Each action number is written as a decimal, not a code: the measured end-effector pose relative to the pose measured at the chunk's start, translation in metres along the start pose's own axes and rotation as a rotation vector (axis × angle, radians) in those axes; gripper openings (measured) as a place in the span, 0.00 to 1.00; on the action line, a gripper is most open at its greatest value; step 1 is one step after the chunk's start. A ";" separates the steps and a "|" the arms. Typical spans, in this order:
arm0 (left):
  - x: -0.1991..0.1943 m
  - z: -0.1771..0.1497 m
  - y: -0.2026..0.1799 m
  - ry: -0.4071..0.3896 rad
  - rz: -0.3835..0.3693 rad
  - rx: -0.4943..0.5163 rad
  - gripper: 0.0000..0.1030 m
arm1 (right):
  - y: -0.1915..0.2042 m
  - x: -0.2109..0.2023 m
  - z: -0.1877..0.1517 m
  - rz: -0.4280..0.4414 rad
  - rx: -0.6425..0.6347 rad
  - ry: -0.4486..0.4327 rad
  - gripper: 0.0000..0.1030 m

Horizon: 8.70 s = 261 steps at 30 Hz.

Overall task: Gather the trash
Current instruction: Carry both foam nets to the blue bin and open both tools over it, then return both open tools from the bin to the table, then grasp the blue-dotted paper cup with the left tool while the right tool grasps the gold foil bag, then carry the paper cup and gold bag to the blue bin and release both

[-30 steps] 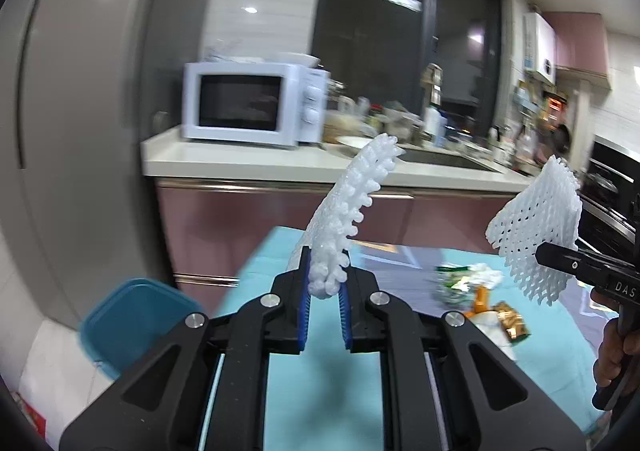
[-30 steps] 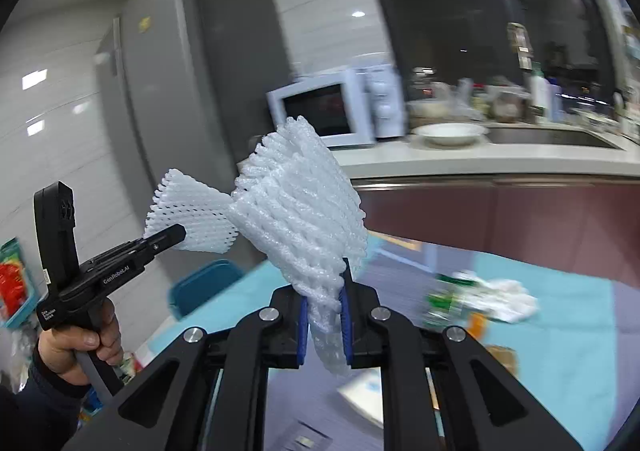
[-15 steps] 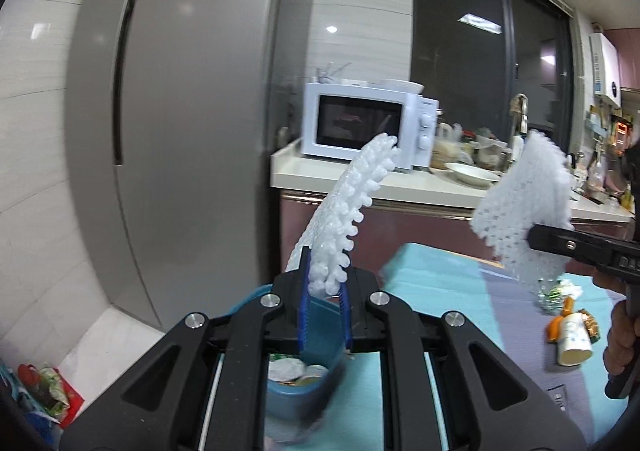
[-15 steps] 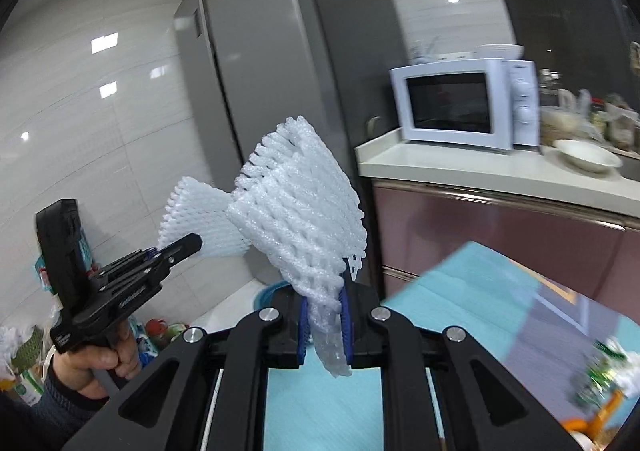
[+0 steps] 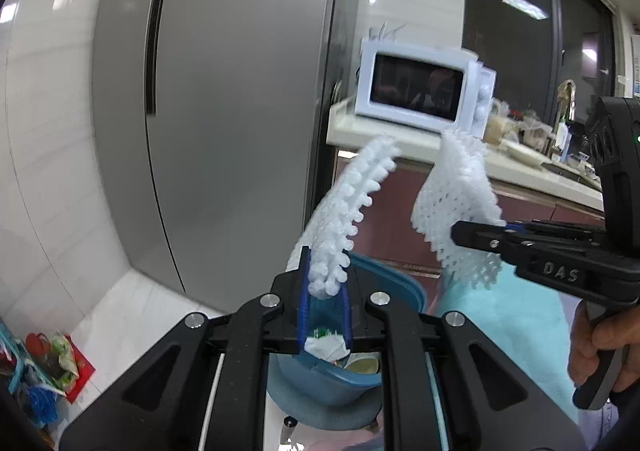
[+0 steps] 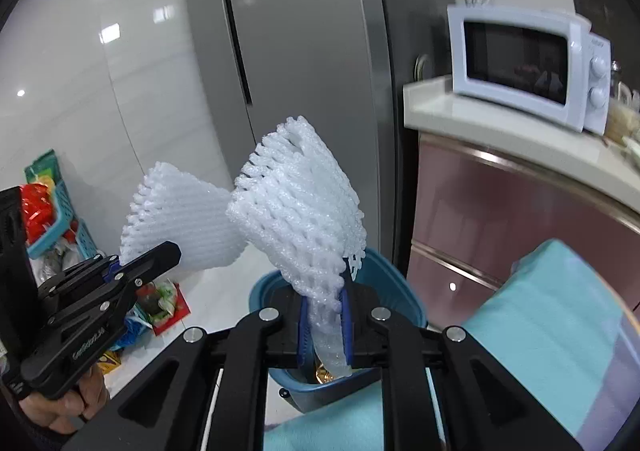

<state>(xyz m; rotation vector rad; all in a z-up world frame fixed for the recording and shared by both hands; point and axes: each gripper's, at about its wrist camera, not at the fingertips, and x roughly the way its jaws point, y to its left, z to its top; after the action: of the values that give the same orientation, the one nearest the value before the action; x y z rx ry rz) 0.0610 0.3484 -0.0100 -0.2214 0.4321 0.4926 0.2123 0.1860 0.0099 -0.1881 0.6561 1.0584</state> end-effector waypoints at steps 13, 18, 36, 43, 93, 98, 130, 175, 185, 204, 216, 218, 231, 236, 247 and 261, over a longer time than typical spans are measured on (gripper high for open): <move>0.100 -0.025 0.009 0.180 -0.019 -0.054 0.12 | -0.013 0.093 -0.016 -0.046 0.021 0.250 0.12; 0.123 -0.032 0.004 0.223 -0.015 -0.050 0.12 | -0.021 0.112 -0.020 -0.052 0.027 0.322 0.12; 0.180 -0.040 0.007 0.356 -0.001 -0.072 0.44 | -0.037 0.152 -0.023 -0.066 0.074 0.410 0.41; 0.166 -0.029 0.010 0.315 0.016 -0.086 0.49 | -0.043 0.137 -0.019 -0.083 0.101 0.351 0.43; -0.118 -0.121 -0.356 -0.025 -0.499 0.358 0.95 | -0.074 -0.384 -0.276 -0.901 0.336 -0.390 0.94; -0.102 -0.124 -0.377 0.044 -0.523 0.375 0.95 | -0.085 -0.383 -0.284 -0.902 0.359 -0.357 0.94; -0.011 -0.156 -0.479 0.319 -0.480 0.517 0.95 | -0.199 -0.349 -0.280 -0.773 0.467 -0.205 0.94; -0.025 -0.125 -0.413 0.291 -0.508 0.385 0.74 | -0.261 -0.261 -0.261 -0.537 0.494 0.073 0.94; -0.028 -0.118 -0.399 0.271 -0.502 0.360 0.74 | -0.259 -0.251 -0.260 -0.530 0.484 0.119 0.54; -0.026 -0.099 -0.367 0.222 -0.437 0.316 0.75 | -0.217 -0.289 -0.240 -0.511 0.445 0.005 0.21; -0.021 -0.059 -0.297 0.145 -0.301 0.262 0.75 | -0.168 -0.285 -0.185 -0.454 0.307 -0.060 0.20; -0.022 -0.051 -0.280 0.126 -0.279 0.243 0.75 | -0.161 -0.278 -0.174 -0.434 0.282 -0.062 0.20; -0.021 0.008 -0.126 0.012 -0.013 0.166 0.76 | -0.081 -0.170 -0.056 -0.172 0.069 -0.091 0.20; 0.004 0.012 -0.075 0.046 0.052 0.146 0.77 | -0.048 -0.093 -0.015 -0.062 0.007 -0.028 0.20; 0.089 -0.017 -0.009 0.202 0.037 0.059 0.77 | -0.020 0.068 0.000 0.013 -0.044 0.237 0.20; 0.161 -0.047 -0.011 0.338 -0.025 0.082 0.85 | -0.043 0.138 -0.015 -0.002 0.047 0.406 0.45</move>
<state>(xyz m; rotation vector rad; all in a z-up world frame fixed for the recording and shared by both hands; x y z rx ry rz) 0.1778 0.3904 -0.1231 -0.2318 0.7771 0.4126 0.2877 0.2610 -0.0892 -0.3679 1.0452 1.0096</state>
